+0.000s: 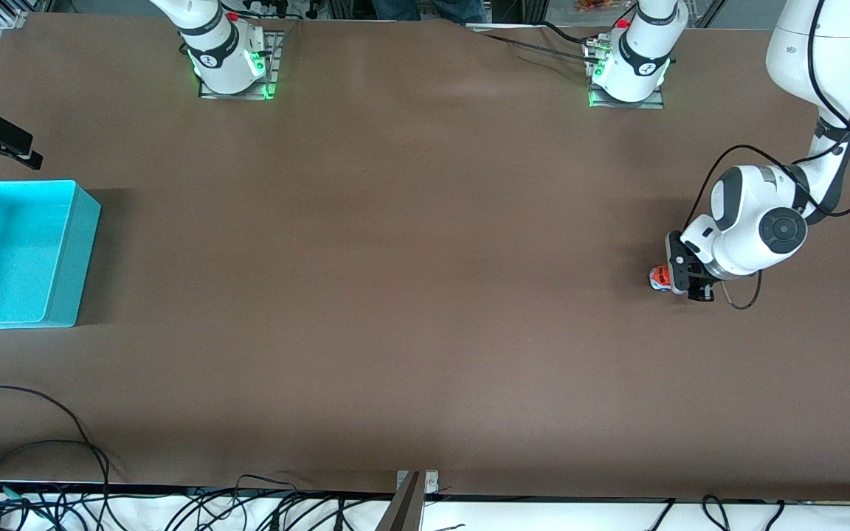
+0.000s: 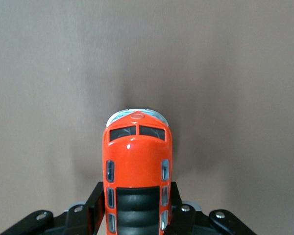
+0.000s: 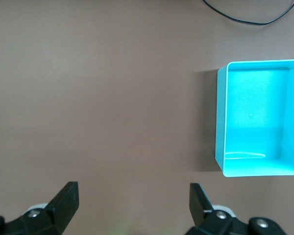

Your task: Wind up bus and store in blue box

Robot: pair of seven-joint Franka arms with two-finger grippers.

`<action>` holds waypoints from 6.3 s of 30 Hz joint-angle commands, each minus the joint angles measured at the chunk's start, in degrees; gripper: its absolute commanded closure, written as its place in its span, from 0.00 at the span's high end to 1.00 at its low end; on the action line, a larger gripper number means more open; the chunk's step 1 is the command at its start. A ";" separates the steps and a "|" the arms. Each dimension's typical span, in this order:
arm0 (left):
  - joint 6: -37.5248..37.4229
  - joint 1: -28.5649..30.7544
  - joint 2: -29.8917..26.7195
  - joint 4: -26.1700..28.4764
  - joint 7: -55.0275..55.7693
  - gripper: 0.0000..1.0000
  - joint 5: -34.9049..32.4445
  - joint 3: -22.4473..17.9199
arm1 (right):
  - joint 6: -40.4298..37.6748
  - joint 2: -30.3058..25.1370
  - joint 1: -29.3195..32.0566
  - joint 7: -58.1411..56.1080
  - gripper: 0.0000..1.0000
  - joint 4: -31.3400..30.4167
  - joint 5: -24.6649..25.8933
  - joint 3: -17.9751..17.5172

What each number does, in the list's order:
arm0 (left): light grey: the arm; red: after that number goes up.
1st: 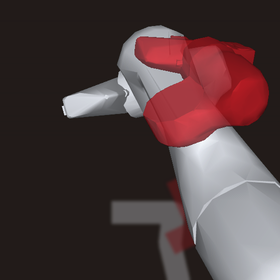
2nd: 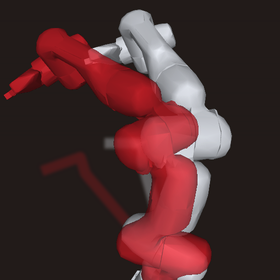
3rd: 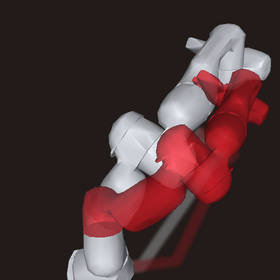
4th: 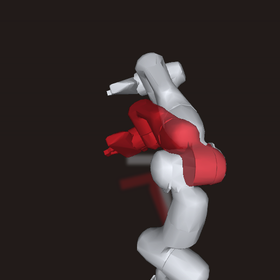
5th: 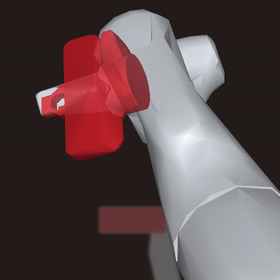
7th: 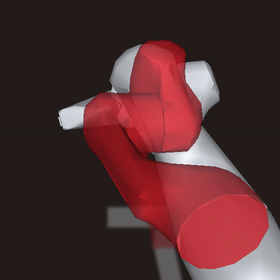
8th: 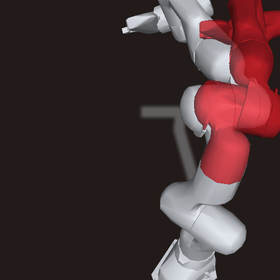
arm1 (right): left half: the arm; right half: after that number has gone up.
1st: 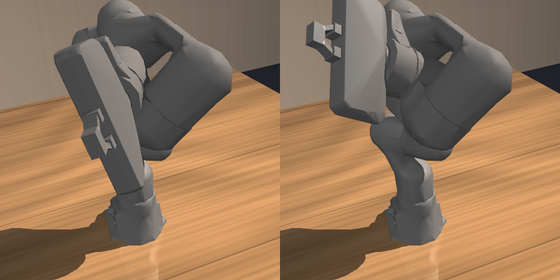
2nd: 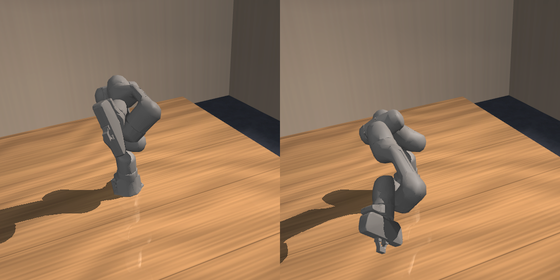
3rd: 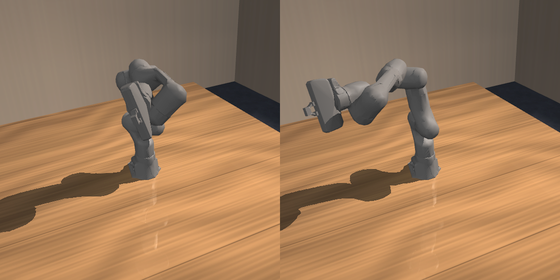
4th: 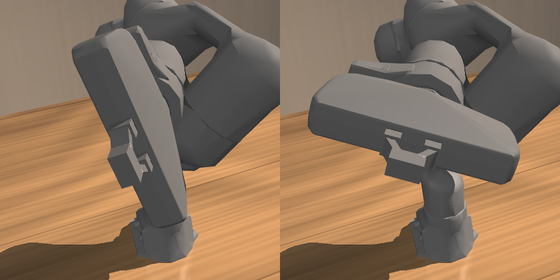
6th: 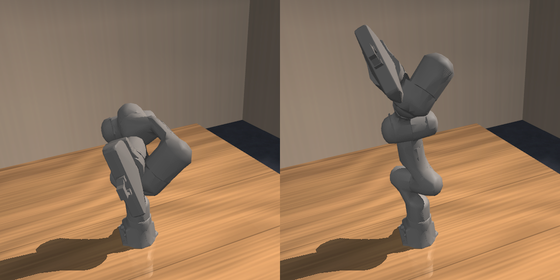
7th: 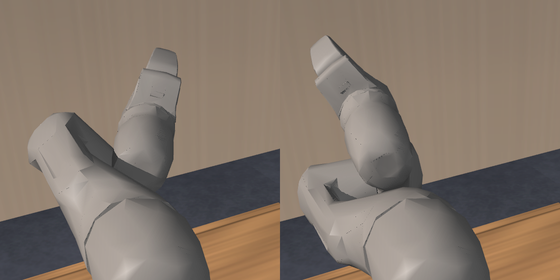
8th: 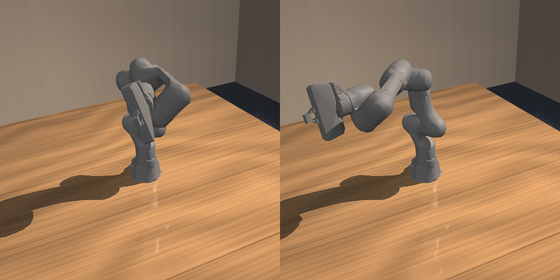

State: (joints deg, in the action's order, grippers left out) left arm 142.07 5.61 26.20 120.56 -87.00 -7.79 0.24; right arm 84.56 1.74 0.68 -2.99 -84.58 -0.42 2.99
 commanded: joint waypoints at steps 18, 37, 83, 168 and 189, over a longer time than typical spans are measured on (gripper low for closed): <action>2.15 8.45 4.12 -0.94 -4.04 0.21 -1.17 0.64 | -0.88 -0.07 0.11 0.35 1.00 1.00 -0.11 -0.09; 2.15 14.52 5.97 -3.84 -14.24 0.21 -0.91 0.64 | -0.88 -0.07 0.11 0.44 1.00 1.00 -0.11 -0.09; -0.04 19.71 6.94 -9.21 -20.05 1.00 -0.47 0.72 | -0.88 0.02 0.11 0.35 1.00 1.00 -0.11 0.00; -46.27 -2.79 -21.09 -28.64 63.79 1.00 6.47 3.62 | -0.89 0.02 0.11 0.18 1.00 1.00 -0.11 0.00; -50.66 -7.98 -31.56 -22.83 74.44 1.00 6.65 0.20 | -0.97 0.11 0.11 0.88 1.00 1.00 -0.11 -0.09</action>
State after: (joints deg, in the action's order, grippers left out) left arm 92.58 -1.05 -3.65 96.17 -14.62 -2.20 1.36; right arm 84.55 1.75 0.68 -2.88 -84.59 -0.42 3.01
